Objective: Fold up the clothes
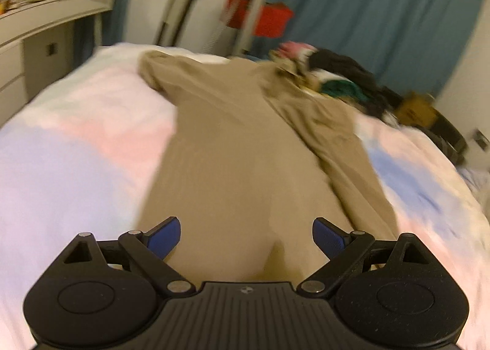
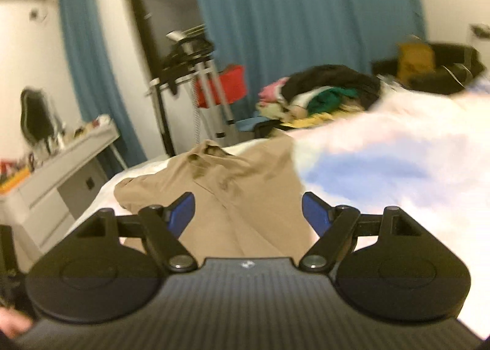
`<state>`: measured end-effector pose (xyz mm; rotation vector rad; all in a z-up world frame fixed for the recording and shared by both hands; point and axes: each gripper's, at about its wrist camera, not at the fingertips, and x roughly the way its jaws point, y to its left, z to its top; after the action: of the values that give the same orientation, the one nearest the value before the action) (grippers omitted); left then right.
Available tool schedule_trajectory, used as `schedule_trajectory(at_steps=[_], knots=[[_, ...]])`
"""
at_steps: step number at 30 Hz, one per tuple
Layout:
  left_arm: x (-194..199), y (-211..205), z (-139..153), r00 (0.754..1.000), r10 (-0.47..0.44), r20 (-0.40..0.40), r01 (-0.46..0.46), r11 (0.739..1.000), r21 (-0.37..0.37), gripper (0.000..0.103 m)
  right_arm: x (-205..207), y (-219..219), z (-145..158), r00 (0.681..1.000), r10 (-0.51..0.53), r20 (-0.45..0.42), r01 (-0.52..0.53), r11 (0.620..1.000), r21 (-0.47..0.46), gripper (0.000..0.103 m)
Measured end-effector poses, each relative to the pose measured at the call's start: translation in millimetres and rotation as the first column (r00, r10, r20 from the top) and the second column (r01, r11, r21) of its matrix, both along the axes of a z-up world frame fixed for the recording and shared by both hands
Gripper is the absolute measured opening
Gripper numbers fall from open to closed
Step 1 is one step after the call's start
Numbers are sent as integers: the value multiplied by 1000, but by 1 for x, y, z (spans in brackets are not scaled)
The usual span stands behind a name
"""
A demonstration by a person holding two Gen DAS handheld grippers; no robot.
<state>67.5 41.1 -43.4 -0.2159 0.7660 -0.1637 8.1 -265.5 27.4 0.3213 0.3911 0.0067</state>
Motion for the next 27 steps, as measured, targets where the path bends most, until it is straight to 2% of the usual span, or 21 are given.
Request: schedule_trajectory(at_steps=[3, 6, 12, 17, 19, 22, 27], knots=[[-15, -22, -4, 998, -67, -6, 68, 996, 66, 93, -40, -29, -9, 998, -51, -34, 53, 997, 52, 78], [-28, -49, -9, 992, -124, -13, 124, 982, 144, 93, -63, -54, -22, 993, -108, -46, 113, 987, 114, 79], [-45, -118, -9, 974, -220, -45, 225, 955, 195, 90, -70, -97, -32, 983, -182, -39, 186, 957, 223, 79], [-60, -190, -8, 947, -314, -61, 320, 933, 167, 86, -86, -127, -36, 964, -266, -25, 262, 923, 281, 79], [-62, -219, -11, 930, -359, -81, 366, 922, 127, 78, -92, -140, -40, 958, -285, -29, 280, 909, 310, 79], [-67, -257, -17, 899, -426, -104, 434, 898, 67, 75, -99, -158, -45, 955, -296, -24, 283, 882, 376, 79], [-79, -308, -37, 852, -504, -141, 518, 851, 88, 73, -104, -177, -56, 952, -306, -32, 285, 839, 463, 81]])
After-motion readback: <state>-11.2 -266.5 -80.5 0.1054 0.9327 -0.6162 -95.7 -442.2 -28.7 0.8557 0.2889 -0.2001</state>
